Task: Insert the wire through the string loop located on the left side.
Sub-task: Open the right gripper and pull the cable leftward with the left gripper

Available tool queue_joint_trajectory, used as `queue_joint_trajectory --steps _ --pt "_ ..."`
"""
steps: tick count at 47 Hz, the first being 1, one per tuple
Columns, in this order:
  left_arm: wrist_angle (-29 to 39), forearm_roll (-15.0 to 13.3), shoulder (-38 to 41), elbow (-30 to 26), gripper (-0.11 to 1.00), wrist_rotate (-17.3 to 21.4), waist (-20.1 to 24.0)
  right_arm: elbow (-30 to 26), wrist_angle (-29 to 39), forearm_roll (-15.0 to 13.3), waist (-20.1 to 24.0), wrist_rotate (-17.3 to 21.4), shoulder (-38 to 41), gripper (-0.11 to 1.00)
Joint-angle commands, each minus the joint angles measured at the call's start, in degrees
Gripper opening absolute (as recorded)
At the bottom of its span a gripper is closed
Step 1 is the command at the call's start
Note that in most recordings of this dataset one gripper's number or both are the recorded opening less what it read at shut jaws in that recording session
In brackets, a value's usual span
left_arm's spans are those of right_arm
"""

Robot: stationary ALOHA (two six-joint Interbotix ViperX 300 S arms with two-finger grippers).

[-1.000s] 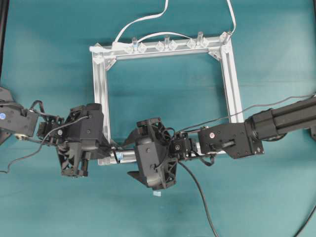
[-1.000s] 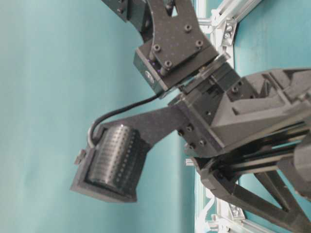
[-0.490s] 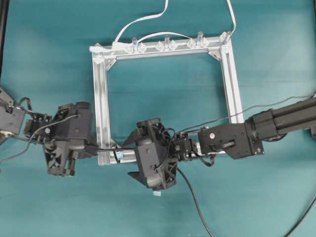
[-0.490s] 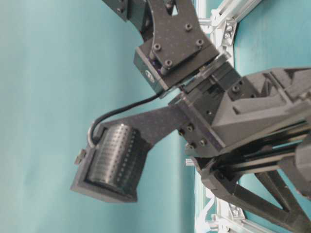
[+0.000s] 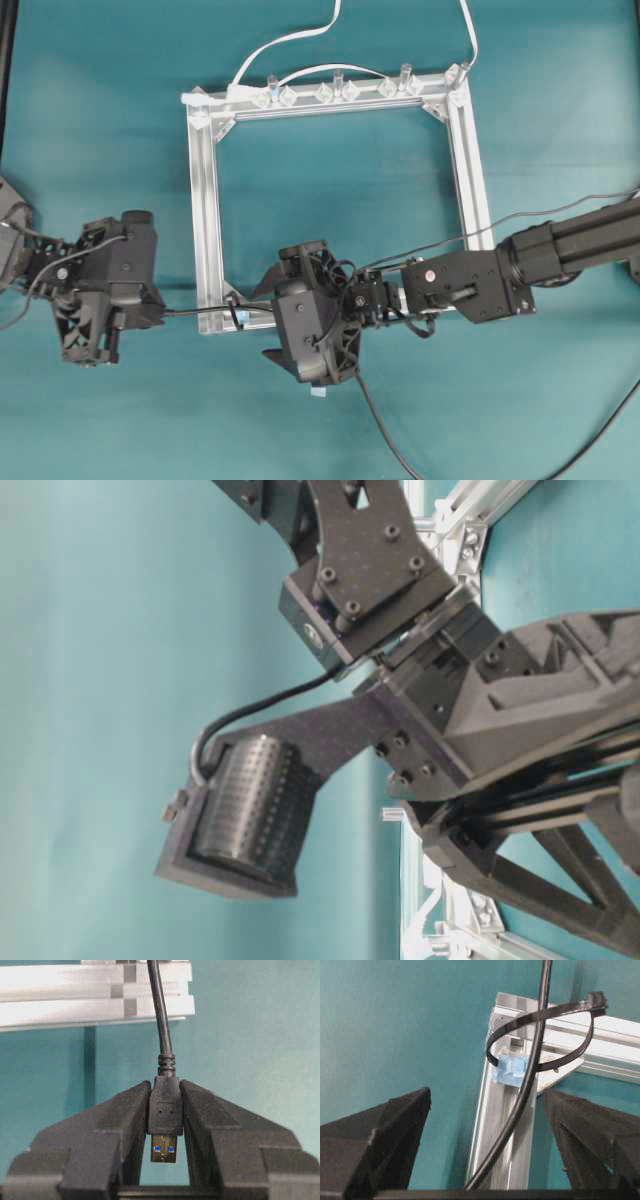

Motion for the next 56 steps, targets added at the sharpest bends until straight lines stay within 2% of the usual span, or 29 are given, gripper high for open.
queue_joint_trajectory --steps 1,12,48,49,56 --pt "0.18 0.09 -1.76 0.09 0.21 -1.32 -0.97 -0.53 -0.18 -0.26 0.18 0.0 -1.41 0.92" --pt "4.75 0.0 -3.25 1.05 0.21 -2.02 -2.46 -0.53 -0.18 -0.26 0.18 0.0 -1.41 0.92" --pt "4.83 0.09 -3.34 1.41 0.22 -2.02 -2.55 -0.53 -0.18 -0.26 0.18 0.0 -1.41 0.92" --pt "5.01 0.09 -3.34 1.41 0.25 -2.02 -2.55 -0.53 -0.18 -0.26 0.18 0.0 -1.41 0.92" --pt "6.06 0.26 -3.34 1.23 0.69 -1.58 -2.55 -0.53 -0.44 -0.26 0.18 0.0 -1.41 0.92"
